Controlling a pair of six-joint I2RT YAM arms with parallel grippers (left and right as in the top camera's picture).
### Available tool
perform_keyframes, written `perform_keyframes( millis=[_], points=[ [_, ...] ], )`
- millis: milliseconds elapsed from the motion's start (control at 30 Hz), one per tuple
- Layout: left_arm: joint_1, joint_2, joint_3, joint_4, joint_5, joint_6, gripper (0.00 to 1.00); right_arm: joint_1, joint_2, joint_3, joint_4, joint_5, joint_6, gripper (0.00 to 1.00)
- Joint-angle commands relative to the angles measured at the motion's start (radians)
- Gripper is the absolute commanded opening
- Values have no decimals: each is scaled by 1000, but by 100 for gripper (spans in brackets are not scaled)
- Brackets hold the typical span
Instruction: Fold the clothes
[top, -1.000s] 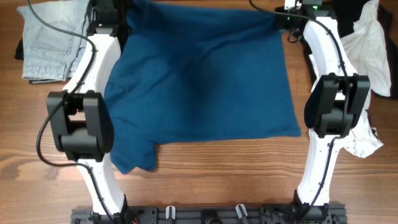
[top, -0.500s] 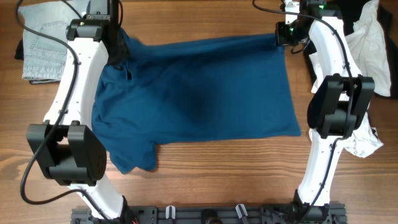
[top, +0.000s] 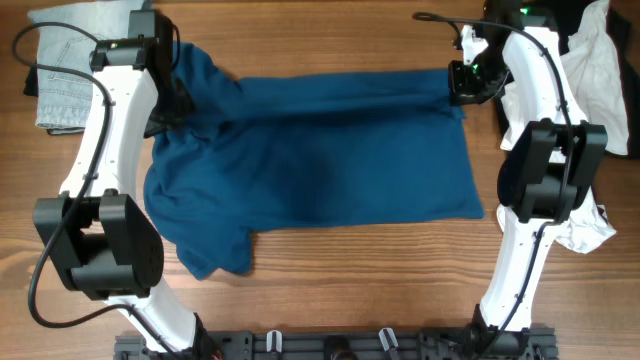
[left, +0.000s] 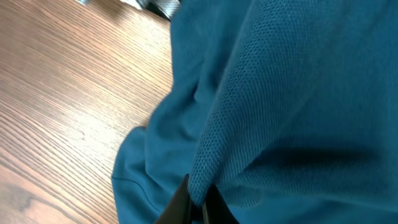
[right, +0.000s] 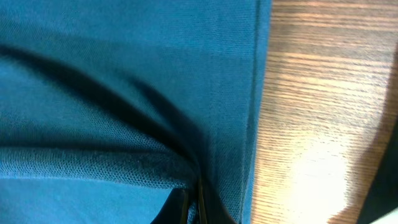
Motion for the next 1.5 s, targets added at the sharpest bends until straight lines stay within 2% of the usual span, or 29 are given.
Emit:
perform_keyframes(
  millis=[0, 100, 133, 167, 200, 233, 267, 300, 367, 433, 500, 533, 633, 700, 767, 900, 933, 1067, 1133, 1233, 1367, 1467],
  points=[
    [5, -9, -21, -24, 28, -20, 4, -15, -43, 3, -5, 28, 13, 5],
    [5, -9, -55, -45, 28, -20, 7, -15, -43, 3, -5, 28, 12, 11],
    [5, -9, -62, -51, 28, -20, 12, -15, -43, 3, -5, 28, 11, 21],
    [5, -9, -69, -53, 28, -20, 24, -15, -43, 3, -5, 28, 8, 36],
    [5, -9, -72, -63, 28, -20, 32, -15, -43, 3, -6, 28, 4, 41],
    [5, -9, -76, -70, 29, -20, 47, -15, -43, 3, -8, 28, -5, 54],
    [5, -9, -76, -82, 28, -20, 56, -15, -43, 3, -9, 28, -10, 61],
    [5, -9, -76, -97, 28, -20, 76, -15, -43, 3, -9, 28, -12, 68],
    [5, -9, -76, -94, 28, -20, 84, -15, -43, 3, -5, 24, -11, 71],
    [5, -19, -72, -50, 28, -20, 84, -15, -43, 3, 10, 16, -11, 72],
    [5, -40, -72, 67, 28, -6, 86, -15, -43, 3, 35, -31, -11, 73],
    [5, -41, -72, 136, 29, 39, 86, -15, -43, 3, 54, -48, -11, 73],
    [6, -1, -72, 340, 52, 145, 86, -12, -43, 3, 103, -60, -7, 73],
    [6, 41, -72, 434, 55, 169, 84, -13, -43, 3, 113, -59, -7, 73],
    [7, 82, -72, 488, 55, 169, 79, -13, -43, 3, 115, -59, -12, 73],
    [23, 150, -72, 568, 54, 169, 64, -13, -43, 3, 116, -59, -14, 73],
    [27, 160, -72, 583, 55, 169, 60, -13, -43, 3, 116, -59, -14, 73],
    [38, 166, -72, 611, 55, 168, 29, -13, -43, 3, 120, -59, -13, 73],
    [37, 163, -72, 610, 55, 168, 5, -13, -42, 3, 127, -58, -14, 74],
    [37, 140, -72, 590, 55, 164, 4, -13, -42, 3, 127, -50, -14, 74],
    [46, 45, -72, 391, 45, 147, 4, -13, -42, 3, 122, -43, -14, 75],
    [68, 50, -72, 224, 10, 103, 4, -13, -42, 3, 119, -44, -14, 75]
  ],
)
